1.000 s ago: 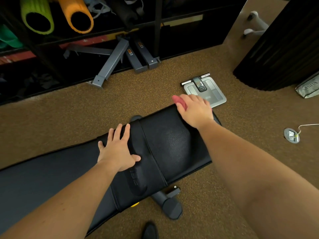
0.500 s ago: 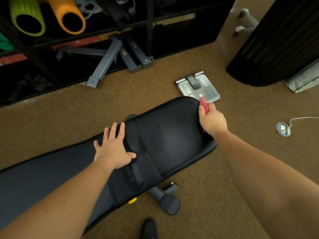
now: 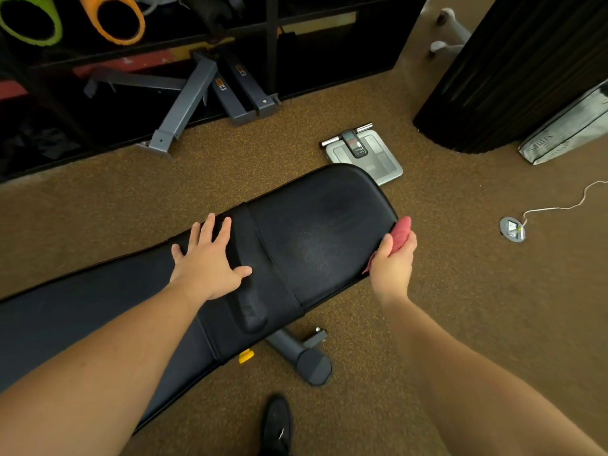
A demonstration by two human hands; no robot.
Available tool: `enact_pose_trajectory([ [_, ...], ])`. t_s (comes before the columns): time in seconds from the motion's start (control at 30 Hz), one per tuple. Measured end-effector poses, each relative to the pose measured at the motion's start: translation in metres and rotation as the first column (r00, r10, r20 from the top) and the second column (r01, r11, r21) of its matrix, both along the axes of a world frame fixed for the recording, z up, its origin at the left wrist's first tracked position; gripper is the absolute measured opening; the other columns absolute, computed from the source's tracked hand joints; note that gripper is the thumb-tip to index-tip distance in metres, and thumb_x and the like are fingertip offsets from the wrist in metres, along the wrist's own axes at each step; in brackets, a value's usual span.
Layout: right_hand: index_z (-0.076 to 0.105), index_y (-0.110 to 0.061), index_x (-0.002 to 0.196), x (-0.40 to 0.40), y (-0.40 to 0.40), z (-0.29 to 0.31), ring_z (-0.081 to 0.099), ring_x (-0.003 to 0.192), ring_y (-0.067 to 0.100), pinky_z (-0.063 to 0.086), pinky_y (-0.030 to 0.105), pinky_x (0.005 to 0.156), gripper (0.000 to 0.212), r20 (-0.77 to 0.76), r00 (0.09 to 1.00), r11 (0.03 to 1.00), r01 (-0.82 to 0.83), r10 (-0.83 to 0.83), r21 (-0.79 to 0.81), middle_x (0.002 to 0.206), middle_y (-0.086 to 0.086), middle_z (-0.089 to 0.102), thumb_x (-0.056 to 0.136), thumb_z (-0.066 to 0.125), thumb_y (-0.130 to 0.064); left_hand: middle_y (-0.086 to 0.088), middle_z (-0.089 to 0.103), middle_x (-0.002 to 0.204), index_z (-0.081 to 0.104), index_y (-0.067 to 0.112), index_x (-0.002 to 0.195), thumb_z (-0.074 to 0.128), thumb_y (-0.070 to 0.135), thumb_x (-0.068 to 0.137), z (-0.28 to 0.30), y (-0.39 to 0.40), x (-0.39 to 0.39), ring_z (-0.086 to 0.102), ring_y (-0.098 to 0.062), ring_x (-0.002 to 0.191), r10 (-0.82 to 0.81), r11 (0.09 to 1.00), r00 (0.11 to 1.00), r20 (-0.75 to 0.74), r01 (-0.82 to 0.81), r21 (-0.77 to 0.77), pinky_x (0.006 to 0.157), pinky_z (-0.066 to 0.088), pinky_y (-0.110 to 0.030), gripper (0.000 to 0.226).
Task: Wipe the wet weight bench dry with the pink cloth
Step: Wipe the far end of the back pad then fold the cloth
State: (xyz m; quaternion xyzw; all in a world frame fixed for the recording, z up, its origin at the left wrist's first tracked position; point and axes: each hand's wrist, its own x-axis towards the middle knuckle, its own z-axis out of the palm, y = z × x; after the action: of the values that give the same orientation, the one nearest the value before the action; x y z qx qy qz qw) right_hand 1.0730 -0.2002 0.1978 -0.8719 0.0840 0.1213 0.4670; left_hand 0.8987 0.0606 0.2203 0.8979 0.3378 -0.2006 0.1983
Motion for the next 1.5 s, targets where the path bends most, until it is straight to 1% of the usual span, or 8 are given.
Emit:
enact_pose_trajectory([
  [0.13,0.024,-0.030,0.156,-0.057,0.011,-0.004,-0.001,0.155,0.019,0.005,0.042,0.124,0.049,0.179,0.967,0.982,-0.170,0.183,-0.085,0.168,-0.007,0.011,0.108,0.035,-0.027,0.003,-0.014,0.167,-0.004,0.032,0.160,0.057,0.062,0.090,0.003,-0.003,-0.018,-0.011,-0.025,0.154,-0.059,0.997,0.994,0.091,0.054,0.062,0.122,0.007,-0.059,0.097],
  [0.23,0.038,-0.031,0.149,-0.084,0.032,0.004,0.010,0.155,0.015,0.013,0.050,0.126,0.041,0.315,0.867,0.922,-0.363,0.386,-0.131,0.161,-0.008,0.029,0.108,0.037,-0.025,0.003,-0.012,0.167,-0.003,0.033,0.160,0.059,0.062,0.089,0.005,0.001,-0.032,-0.011,-0.023,0.154,-0.078,0.996,0.991,0.105,0.074,0.045,0.124,0.006,-0.052,0.099],
  [0.43,0.043,-0.037,0.151,-0.093,0.084,-0.018,0.019,0.154,0.020,0.012,0.053,0.124,0.046,0.201,0.239,0.312,-0.706,0.950,-0.636,0.164,-0.006,0.030,0.106,0.037,-0.046,0.004,-0.020,0.166,-0.007,0.035,0.159,0.064,0.061,0.086,-0.001,0.001,-0.049,-0.013,-0.023,0.154,-0.082,0.996,0.996,0.033,0.083,-0.033,0.125,0.013,-0.047,0.104],
  [0.83,0.025,-0.039,0.157,0.053,0.066,-0.001,0.002,0.156,0.016,0.004,0.050,0.126,0.054,0.089,0.601,0.472,-0.519,0.795,-0.712,0.169,-0.011,0.010,0.105,0.021,-0.055,0.006,-0.027,0.164,-0.014,0.038,0.157,0.059,0.059,0.090,-0.004,-0.003,-0.048,-0.015,-0.022,0.153,-0.080,0.997,0.997,0.020,0.080,0.004,0.124,0.012,-0.043,0.102],
  [1.03,0.038,-0.028,0.150,0.091,0.025,0.019,0.052,0.123,0.038,0.042,0.049,0.101,0.046,0.111,0.899,0.804,-0.317,0.424,-0.503,0.137,0.016,0.053,0.106,0.038,-0.040,0.007,-0.027,0.163,-0.014,0.038,0.157,0.061,0.059,0.089,-0.005,-0.002,-0.048,-0.015,-0.022,0.153,-0.065,0.998,0.997,0.032,0.065,0.001,0.125,0.011,-0.044,0.103],
  [1.17,0.033,-0.028,0.150,0.045,0.038,0.042,0.057,0.112,0.020,0.048,0.038,0.093,0.055,0.370,0.813,0.865,-0.295,0.451,-0.406,0.127,0.004,0.060,0.100,0.055,-0.033,0.006,-0.026,0.163,-0.013,0.038,0.157,0.062,0.058,0.089,-0.007,-0.003,-0.048,-0.015,-0.022,0.153,-0.060,0.998,0.998,0.035,0.060,0.002,0.125,0.011,-0.044,0.103],
  [1.33,0.046,-0.037,0.145,-0.063,0.058,0.007,0.040,0.141,0.023,0.031,0.054,0.113,0.048,0.154,0.332,0.342,-0.642,0.931,-0.686,0.150,-0.004,0.047,0.098,0.046,-0.050,0.006,-0.024,0.164,-0.010,0.038,0.158,0.064,0.057,0.088,-0.006,-0.003,-0.048,-0.014,-0.022,0.154,-0.045,0.999,0.998,0.045,0.045,-0.001,0.125,0.011,-0.045,0.104],
  [1.5,0.031,-0.037,0.156,-0.050,0.025,-0.008,0.003,0.156,0.018,0.010,0.052,0.125,0.054,0.068,0.305,0.250,-0.613,0.950,-0.749,0.167,-0.005,0.019,0.105,0.029,-0.056,0.007,-0.025,0.164,-0.011,0.038,0.158,0.064,0.056,0.088,-0.006,-0.004,-0.047,-0.014,-0.021,0.154,-0.039,0.999,0.999,0.030,0.040,-0.007,0.125,0.011,-0.045,0.104],
])
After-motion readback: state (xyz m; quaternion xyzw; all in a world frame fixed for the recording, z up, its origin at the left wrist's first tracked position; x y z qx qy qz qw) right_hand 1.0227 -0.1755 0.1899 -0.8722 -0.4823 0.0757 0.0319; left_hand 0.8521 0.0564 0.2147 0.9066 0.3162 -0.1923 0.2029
